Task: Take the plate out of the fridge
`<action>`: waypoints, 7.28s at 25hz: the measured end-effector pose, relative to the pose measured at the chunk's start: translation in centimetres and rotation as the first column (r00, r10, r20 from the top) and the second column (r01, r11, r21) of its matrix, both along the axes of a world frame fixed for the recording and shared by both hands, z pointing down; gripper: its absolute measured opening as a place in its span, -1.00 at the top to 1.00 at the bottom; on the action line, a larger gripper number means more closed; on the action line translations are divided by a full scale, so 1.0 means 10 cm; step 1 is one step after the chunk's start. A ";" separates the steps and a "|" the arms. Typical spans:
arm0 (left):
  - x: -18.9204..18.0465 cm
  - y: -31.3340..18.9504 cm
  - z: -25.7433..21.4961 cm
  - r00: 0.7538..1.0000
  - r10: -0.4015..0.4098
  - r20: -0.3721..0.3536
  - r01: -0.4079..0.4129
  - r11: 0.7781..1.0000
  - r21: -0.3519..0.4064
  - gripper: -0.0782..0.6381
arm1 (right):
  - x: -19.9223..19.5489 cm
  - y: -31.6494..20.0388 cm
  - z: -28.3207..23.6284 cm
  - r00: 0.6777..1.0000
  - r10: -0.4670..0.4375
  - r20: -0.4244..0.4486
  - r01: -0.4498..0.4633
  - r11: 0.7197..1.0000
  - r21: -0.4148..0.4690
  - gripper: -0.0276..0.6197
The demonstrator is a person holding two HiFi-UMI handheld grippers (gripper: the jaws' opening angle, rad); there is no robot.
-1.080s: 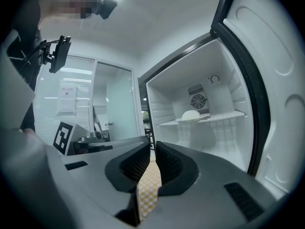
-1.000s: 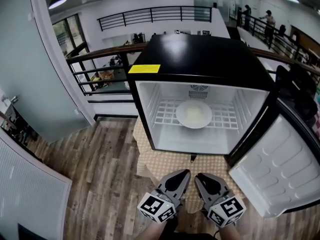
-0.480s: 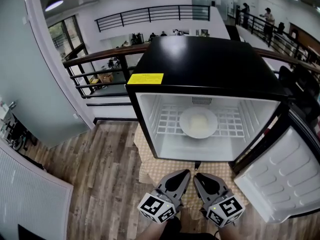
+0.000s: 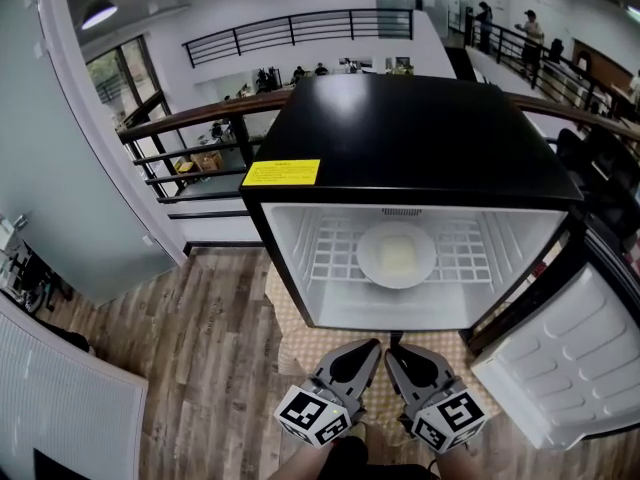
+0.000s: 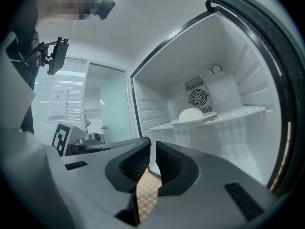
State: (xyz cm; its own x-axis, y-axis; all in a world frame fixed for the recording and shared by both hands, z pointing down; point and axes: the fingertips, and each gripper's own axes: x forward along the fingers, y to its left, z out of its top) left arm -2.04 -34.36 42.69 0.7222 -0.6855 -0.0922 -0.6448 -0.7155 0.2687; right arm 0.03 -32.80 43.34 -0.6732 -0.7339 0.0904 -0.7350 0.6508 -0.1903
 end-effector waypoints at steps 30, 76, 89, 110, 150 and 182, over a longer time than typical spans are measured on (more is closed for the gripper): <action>-0.04 -0.44 -0.04 0.998 0.058 0.019 -0.059 0.998 0.037 0.75 | 0.47 -1.14 -0.23 0.546 0.399 0.737 -0.031 0.888 -0.458 0.54; -0.08 -0.52 -0.07 0.999 0.051 -0.001 -0.051 0.998 0.039 0.75 | 0.60 -1.02 -0.13 0.423 0.518 0.743 0.018 0.816 -0.578 0.47; -0.10 -0.51 -0.12 0.999 0.032 -0.019 -0.032 0.999 0.011 0.75 | 0.66 -1.14 -0.06 0.373 0.556 0.743 0.024 0.794 -0.607 0.68; -0.16 -0.49 -0.11 0.999 0.012 -0.030 -0.012 1.000 -0.017 0.75 | 0.62 -1.10 -0.01 0.317 0.583 0.748 0.079 0.770 -0.634 0.72; 0.15 1.50 -0.12 0.991 -0.132 0.030 0.131 0.991 0.037 0.75 | 1.13 1.12 0.11 0.384 0.545 0.746 0.163 0.755 -0.635 0.74; 0.38 2.59 -0.07 0.987 -0.148 0.057 0.145 0.988 0.057 0.75 | 1.25 2.25 0.36 0.413 0.551 0.725 0.202 0.721 -0.663 0.74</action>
